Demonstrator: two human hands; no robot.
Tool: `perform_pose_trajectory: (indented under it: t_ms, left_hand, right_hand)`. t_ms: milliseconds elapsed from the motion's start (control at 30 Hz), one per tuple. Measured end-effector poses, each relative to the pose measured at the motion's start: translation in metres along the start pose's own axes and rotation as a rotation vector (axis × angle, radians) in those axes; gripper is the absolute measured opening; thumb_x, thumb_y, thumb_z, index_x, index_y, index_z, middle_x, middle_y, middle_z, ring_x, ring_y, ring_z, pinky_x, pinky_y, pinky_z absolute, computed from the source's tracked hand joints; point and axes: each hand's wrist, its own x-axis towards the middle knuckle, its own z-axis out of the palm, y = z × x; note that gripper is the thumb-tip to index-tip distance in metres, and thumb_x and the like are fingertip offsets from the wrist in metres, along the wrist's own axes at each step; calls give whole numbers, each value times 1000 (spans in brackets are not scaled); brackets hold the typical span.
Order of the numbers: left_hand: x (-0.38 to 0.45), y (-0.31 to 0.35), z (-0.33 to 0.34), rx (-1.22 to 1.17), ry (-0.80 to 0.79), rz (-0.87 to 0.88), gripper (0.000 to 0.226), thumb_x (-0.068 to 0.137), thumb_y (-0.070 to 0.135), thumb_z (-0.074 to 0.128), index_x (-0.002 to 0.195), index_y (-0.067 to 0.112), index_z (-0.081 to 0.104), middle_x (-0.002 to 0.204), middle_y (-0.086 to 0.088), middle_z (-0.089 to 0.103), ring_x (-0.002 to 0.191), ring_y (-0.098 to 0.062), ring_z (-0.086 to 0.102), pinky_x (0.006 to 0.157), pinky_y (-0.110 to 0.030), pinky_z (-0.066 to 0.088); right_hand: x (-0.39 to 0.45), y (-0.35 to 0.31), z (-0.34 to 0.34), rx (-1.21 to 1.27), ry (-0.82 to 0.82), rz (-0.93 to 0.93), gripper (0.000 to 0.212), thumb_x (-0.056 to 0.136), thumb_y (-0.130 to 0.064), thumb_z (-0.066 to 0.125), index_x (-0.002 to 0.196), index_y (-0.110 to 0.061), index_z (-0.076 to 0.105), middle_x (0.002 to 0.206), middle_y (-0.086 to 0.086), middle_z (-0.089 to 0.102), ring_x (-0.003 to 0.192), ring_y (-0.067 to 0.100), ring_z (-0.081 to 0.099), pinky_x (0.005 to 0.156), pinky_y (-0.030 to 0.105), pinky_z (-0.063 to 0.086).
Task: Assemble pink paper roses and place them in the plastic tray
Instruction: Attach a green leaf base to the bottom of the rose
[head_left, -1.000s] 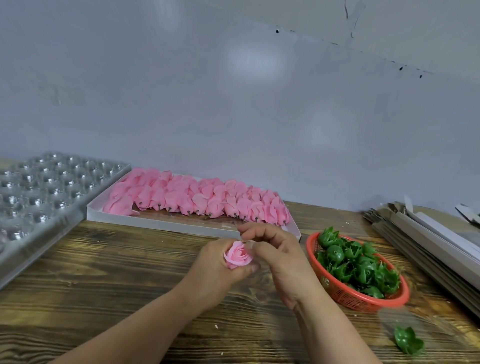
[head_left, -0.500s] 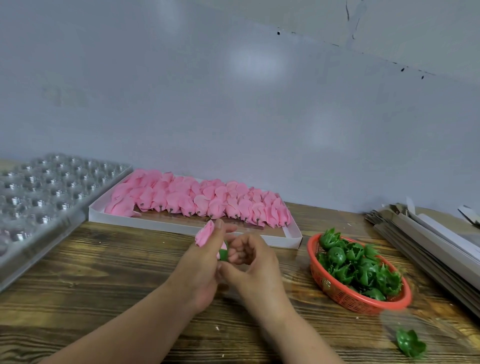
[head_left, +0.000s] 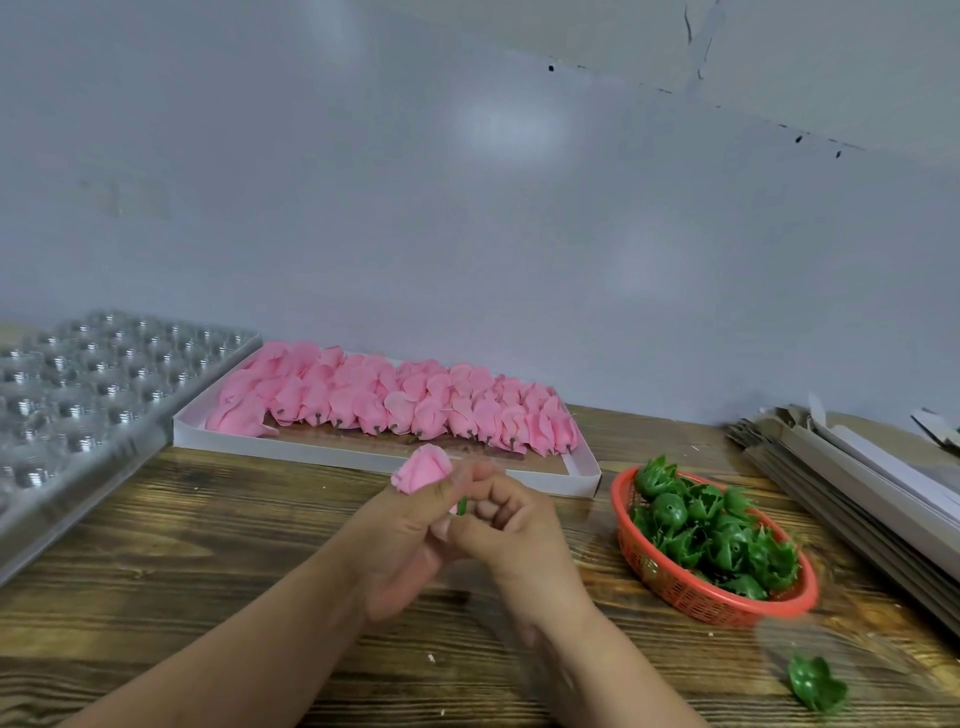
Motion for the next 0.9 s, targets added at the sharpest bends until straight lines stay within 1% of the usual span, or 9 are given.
perform_pose_trajectory:
  t_ms: [100,233,333,433,600,667,767,800,900]
  left_hand:
    - [-1,2,1,96,-94,26,47,52,43,92,86,14,78,100,-6,74,95,-18,69,79,-34,58]
    - [-3,5,0,178,-101,43,54,48,52,91,87,17,78,105,-4,70,86,-13,61,64,-26,43]
    - [-2,2,0,163,-11,35,46,62,51,84,89,14,78,111,-4,72,95,-19,60,74,-32,43]
    - [0,-3,5,105,115,56,32,70,44,68,80,15,78,103,-8,74,89,-21,70,72,-35,56]
    - [0,-4,8,59,251,74,46,68,48,65,88,7,74,92,-20,72,81,-28,72,63,-31,57]
    - [-1,-6,7,124,242,83,43,68,50,64,87,13,75,94,-19,73,85,-28,72,67,-32,57]
    - [-1,-4,3,292,170,117,44,70,52,64,95,18,73,97,-15,73,91,-25,71,76,-36,56]
    - [-1,-3,1,372,127,113,44,74,52,62,101,20,71,98,-13,73,93,-23,70,81,-37,55]
    - [-4,3,-5,561,-12,67,47,83,57,54,117,27,64,96,1,74,93,-10,68,91,-31,52]
  right_hand:
    - [1,1,1,135,-27,78,30,76,15,63,106,11,62,88,22,57,82,26,54,79,32,48]
    - [2,-1,0,243,-72,166,33,70,4,68,102,10,64,69,13,58,56,17,54,58,22,50]
    - [2,2,0,287,-65,209,15,78,11,61,91,6,66,62,8,62,50,12,55,55,20,52]
    - [0,5,5,165,11,133,11,80,13,60,91,14,62,66,12,54,60,16,50,64,25,49]
    - [-2,9,10,-234,138,-99,14,76,5,68,81,-8,68,58,-2,55,60,12,48,61,32,43]
    - [-2,9,11,-243,162,-98,4,74,4,67,77,2,65,58,5,50,60,18,45,60,37,42]
    - [0,7,8,-33,147,14,11,76,9,65,77,16,57,65,14,51,65,24,46,68,42,44]
    - [0,3,6,58,129,59,5,77,11,64,73,12,61,63,14,54,61,23,51,66,37,49]
    - [4,1,-7,256,43,184,27,80,14,58,63,-5,68,58,9,61,47,13,57,49,21,52]
